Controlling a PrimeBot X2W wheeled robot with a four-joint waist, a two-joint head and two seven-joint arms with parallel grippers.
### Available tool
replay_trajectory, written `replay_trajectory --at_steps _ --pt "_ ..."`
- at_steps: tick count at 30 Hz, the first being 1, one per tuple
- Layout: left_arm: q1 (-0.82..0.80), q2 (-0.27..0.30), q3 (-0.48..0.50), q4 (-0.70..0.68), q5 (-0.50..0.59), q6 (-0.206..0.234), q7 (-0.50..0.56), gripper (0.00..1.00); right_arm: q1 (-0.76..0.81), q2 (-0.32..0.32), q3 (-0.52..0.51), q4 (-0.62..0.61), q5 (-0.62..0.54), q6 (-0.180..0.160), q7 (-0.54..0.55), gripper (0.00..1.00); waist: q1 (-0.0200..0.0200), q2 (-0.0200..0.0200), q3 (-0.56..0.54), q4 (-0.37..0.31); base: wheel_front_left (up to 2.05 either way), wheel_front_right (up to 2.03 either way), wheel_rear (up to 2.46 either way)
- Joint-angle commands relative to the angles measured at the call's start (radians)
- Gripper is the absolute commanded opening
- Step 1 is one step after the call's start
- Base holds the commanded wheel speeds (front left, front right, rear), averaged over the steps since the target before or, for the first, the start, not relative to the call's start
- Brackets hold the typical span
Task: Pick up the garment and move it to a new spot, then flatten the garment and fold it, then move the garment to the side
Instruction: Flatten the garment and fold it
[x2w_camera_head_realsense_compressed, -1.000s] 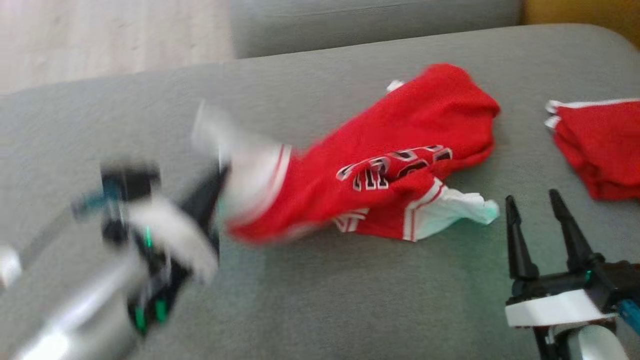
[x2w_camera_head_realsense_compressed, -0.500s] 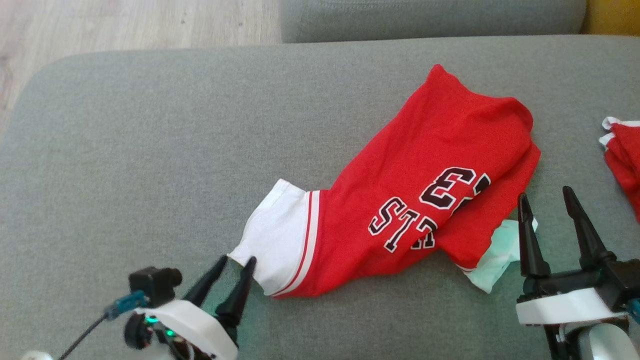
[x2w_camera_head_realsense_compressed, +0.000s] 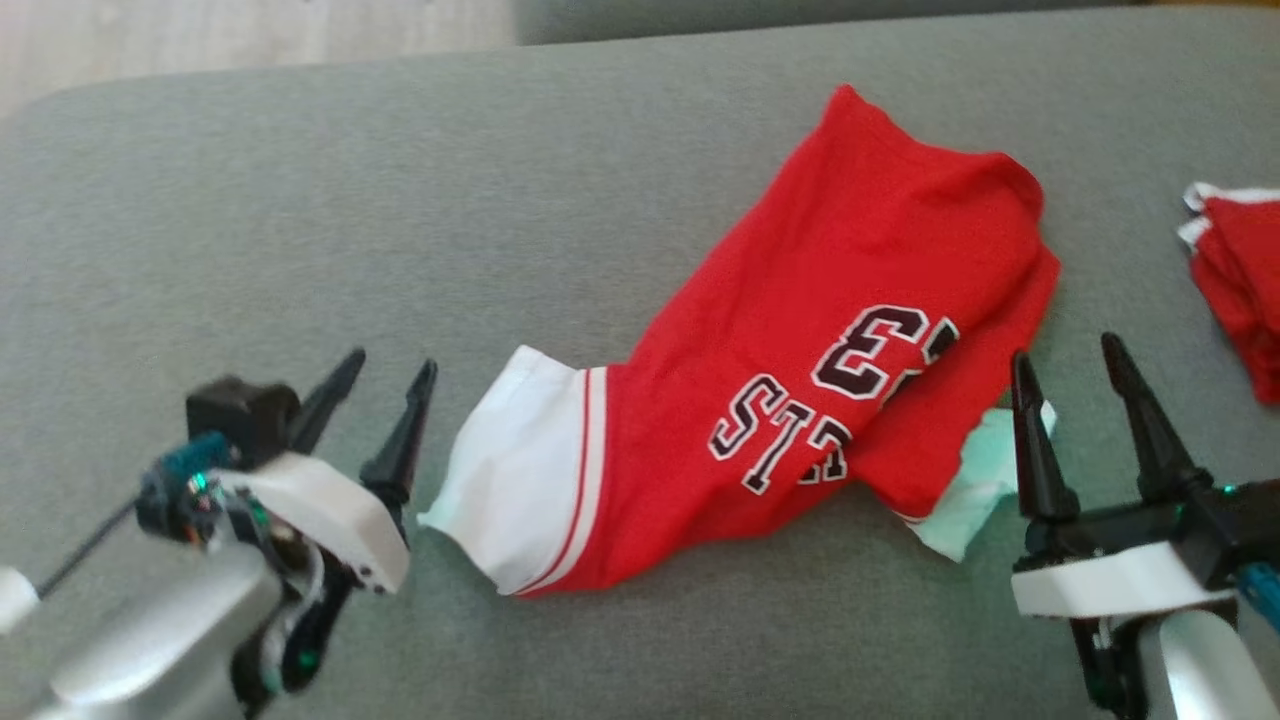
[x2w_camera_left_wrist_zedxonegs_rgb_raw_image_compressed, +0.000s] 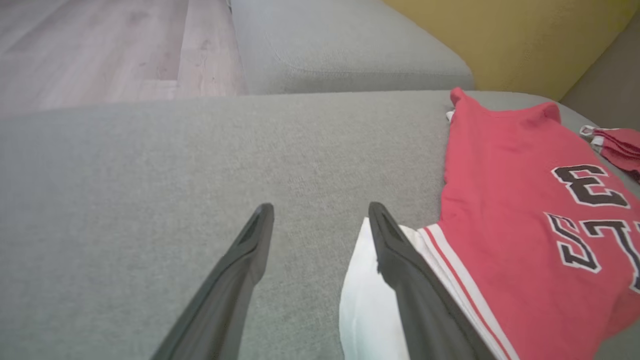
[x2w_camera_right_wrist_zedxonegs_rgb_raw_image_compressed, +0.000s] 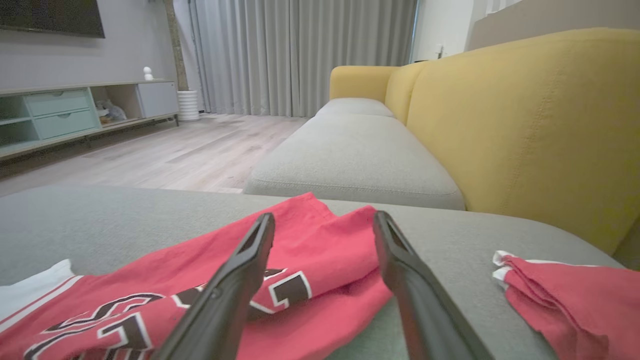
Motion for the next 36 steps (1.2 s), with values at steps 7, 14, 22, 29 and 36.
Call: replay_trajectory --at_steps 7,14,22,29,36 --pt "0.119 -0.015 0.056 -0.031 -0.057 0.09 -0.072 1.0 -0.021 -0.008 0.005 -0.037 0.001 -0.001 -0.004 1.0 0.0 0.0 0.037 -0.037 0.0 0.0 0.0" --pt "0.21 -0.049 0.064 -0.059 -0.064 0.166 -0.13 1.0 -0.022 -0.007 0.002 -0.04 0.001 -0.001 -0.004 1.0 0.0 0.0 0.041 -0.04 0.0 0.0 0.0" --pt "0.279 -0.091 0.088 -0.098 -0.03 0.221 -0.169 1.0 -0.015 -0.007 0.005 -0.041 0.002 -0.001 -0.004 1.0 0.0 0.0 0.034 -0.025 0.0 0.0 0.0" --pt "0.277 -0.135 0.105 -0.025 -0.044 0.202 -0.173 1.0 -0.021 -0.011 0.021 -0.036 0.006 -0.001 -0.004 1.0 0.0 0.0 0.029 -0.026 0.0 0.0 0.0" --pt "0.282 -0.157 0.089 0.014 -0.066 0.137 -0.155 0.0 -0.012 -0.023 0.013 -0.039 0.008 -0.001 -0.004 1.0 0.0 0.0 0.017 -0.031 0.0 0.0 0.0"
